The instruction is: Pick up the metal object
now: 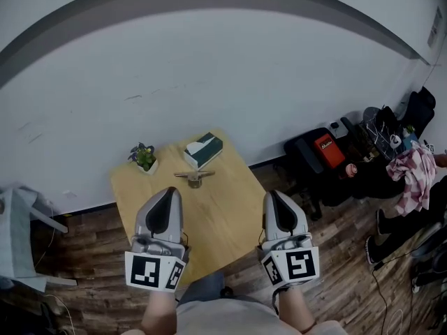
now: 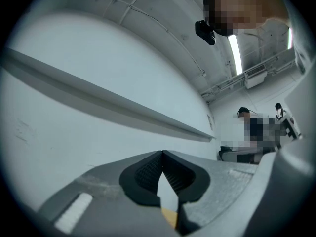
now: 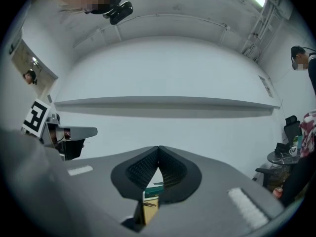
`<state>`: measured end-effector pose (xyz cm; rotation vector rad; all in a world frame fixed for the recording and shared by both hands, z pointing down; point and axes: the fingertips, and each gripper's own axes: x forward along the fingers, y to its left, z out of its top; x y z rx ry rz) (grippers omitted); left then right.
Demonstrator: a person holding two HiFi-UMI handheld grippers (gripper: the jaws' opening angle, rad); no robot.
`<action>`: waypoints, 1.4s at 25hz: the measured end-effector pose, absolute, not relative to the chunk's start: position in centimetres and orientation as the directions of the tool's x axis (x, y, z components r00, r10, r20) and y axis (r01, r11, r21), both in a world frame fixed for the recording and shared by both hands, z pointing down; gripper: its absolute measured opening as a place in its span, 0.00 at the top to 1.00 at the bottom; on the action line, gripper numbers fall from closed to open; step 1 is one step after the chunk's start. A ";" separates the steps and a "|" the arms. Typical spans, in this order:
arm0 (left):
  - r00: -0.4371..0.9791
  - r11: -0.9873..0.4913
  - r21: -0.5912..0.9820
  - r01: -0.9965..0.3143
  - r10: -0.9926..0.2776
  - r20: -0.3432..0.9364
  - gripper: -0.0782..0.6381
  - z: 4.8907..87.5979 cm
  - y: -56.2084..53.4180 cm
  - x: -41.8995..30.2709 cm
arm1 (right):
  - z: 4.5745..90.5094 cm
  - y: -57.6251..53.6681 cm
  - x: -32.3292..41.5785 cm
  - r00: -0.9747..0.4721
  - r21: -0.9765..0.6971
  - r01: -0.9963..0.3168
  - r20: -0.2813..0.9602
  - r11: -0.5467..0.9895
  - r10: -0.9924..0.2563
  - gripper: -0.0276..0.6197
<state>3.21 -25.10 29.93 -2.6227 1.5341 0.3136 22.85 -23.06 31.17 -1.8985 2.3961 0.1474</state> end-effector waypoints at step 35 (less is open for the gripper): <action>0.506 -0.438 0.264 -0.860 -0.802 0.318 0.63 52.1 -38.8 4.0 | 41.8 -36.7 16.7 -0.345 -0.018 -0.938 0.141 0.346 -0.928 0.95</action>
